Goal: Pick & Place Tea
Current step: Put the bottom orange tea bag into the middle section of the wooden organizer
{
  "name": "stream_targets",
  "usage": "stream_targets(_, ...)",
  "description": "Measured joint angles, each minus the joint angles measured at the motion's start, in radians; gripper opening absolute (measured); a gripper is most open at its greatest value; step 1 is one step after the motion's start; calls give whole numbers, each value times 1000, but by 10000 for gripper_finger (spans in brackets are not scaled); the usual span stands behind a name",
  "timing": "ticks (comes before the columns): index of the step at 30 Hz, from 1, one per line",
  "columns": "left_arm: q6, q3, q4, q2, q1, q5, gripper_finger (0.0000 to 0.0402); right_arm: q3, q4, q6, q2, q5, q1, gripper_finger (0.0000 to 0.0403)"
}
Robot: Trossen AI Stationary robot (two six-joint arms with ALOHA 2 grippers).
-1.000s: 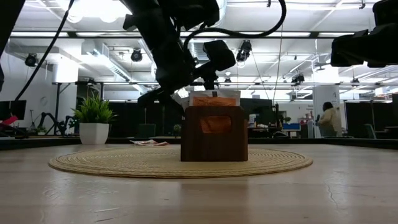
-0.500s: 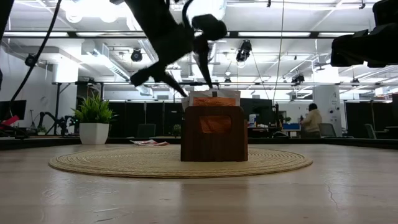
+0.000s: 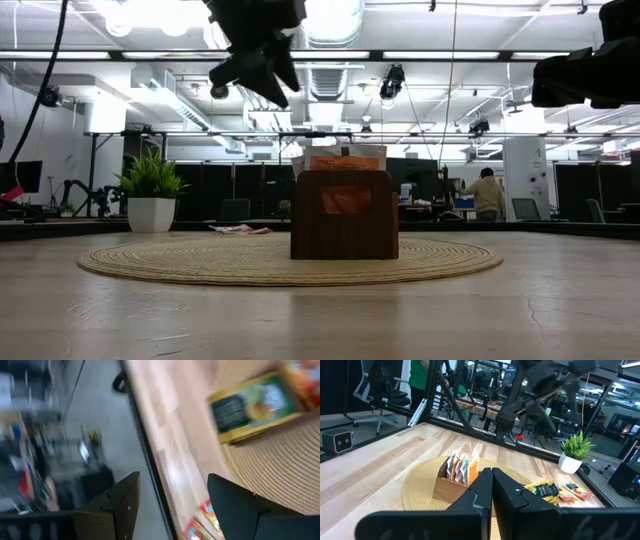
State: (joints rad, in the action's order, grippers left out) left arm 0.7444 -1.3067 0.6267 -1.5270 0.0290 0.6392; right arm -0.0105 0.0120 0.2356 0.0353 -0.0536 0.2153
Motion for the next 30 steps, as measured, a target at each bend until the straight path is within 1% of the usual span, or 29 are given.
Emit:
stream_targets(8, -329, 2, 44, 85, -169, -20, 225, 0, 0, 0, 0, 0, 0, 8)
stream_targets(14, -524, 2, 109, 86, -297, -39, 225, 0, 0, 0, 1, 0, 0, 8)
stream_targets(16, -602, 2, 138, 79, -343, -61, 225, 0, 0, 0, 0, 0, 0, 8)
stream_targets(19, -731, 2, 190, 63, -408, -145, 225, 0, 0, 0, 0, 0, 0, 8)
stream_targets(21, -811, 2, 226, 50, -449, -239, 225, 0, 0, 0, 0, 0, 0, 9)
stream_targets(23, -843, 2, 253, 34, -482, -359, 225, 0, 0, 0, 0, 0, 0, 8)
stream_targets(25, -861, 3, 279, 15, -506, -448, 225, 0, 0, 0, 0, 0, 0, 9)
stream_targets(26, -872, 3, 282, 6, -515, -482, 225, 0, 0, 0, 0, 0, 0, 9)
stream_targets(28, -893, 3, 290, -11, -530, -517, 225, 0, 0, 0, 0, 0, 0, 8)
stream_targets(30, -868, 3, 290, -30, -534, -540, 225, 0, 0, 0, 0, 0, 0, 8)
